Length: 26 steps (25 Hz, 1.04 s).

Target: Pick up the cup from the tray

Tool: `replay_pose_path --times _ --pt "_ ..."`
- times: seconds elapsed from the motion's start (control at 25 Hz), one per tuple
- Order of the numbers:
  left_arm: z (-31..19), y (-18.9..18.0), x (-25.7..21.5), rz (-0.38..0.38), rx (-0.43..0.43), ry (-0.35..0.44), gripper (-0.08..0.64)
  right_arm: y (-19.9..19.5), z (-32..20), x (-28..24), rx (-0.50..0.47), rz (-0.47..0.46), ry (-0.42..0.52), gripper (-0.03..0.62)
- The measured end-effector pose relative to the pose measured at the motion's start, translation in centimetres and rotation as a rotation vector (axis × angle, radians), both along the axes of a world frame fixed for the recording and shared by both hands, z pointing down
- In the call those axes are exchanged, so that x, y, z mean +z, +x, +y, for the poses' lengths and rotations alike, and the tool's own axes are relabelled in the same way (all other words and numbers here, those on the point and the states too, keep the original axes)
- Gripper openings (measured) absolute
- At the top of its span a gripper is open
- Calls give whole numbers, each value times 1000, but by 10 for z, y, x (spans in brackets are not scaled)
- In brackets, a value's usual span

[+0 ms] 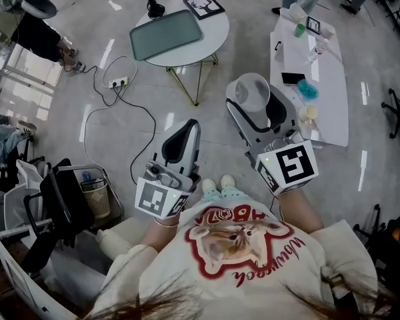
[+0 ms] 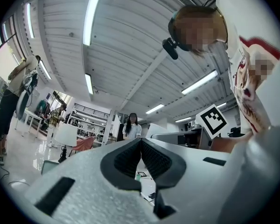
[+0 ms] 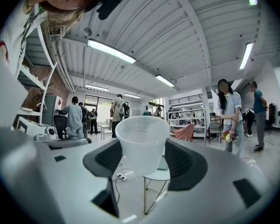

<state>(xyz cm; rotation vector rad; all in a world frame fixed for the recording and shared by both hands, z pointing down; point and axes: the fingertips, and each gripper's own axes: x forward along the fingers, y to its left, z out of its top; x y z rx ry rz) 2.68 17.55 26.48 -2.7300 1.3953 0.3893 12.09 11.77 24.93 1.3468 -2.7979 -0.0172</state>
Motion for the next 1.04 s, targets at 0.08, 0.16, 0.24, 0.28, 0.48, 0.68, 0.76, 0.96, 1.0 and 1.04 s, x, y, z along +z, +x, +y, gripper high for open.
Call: replay_pose_path --times 0.08,0.16,0.24,0.28,0.48,0.68,0.76,0.96,1.0,1.04 --pt "2 -2 2 2 -2 -3 14 -1 2 2 2 4 -4 300" --pt "5 -4 3 1 -3 -3 15 -2 4 3 2 -3 -6 299" --pt "8 -5 3 1 -4 -4 14 -2 7 4 3 -7 -11 299" --pt "9 -5 3 1 -4 -4 14 -3 8 4 3 -6 -12 299" --pt "12 -5 1 1 1 1 14 -4 13 2 2 -16 -7 299" --pt "13 -7 1 2 1 2 14 -5 14 0 1 -20 -2 299" --pt "14 -7 0 2 0 5 14 -6 15 -1 2 -19 2 299" --pt "17 -8 -2 2 2 8 14 -7 18 -4 3 -15 8 299" --pt "18 -8 -3 1 3 8 14 -8 18 -4 3 -15 9 299" --pt "18 -8 -4 1 4 8 14 -8 18 -5 3 -16 10 299"
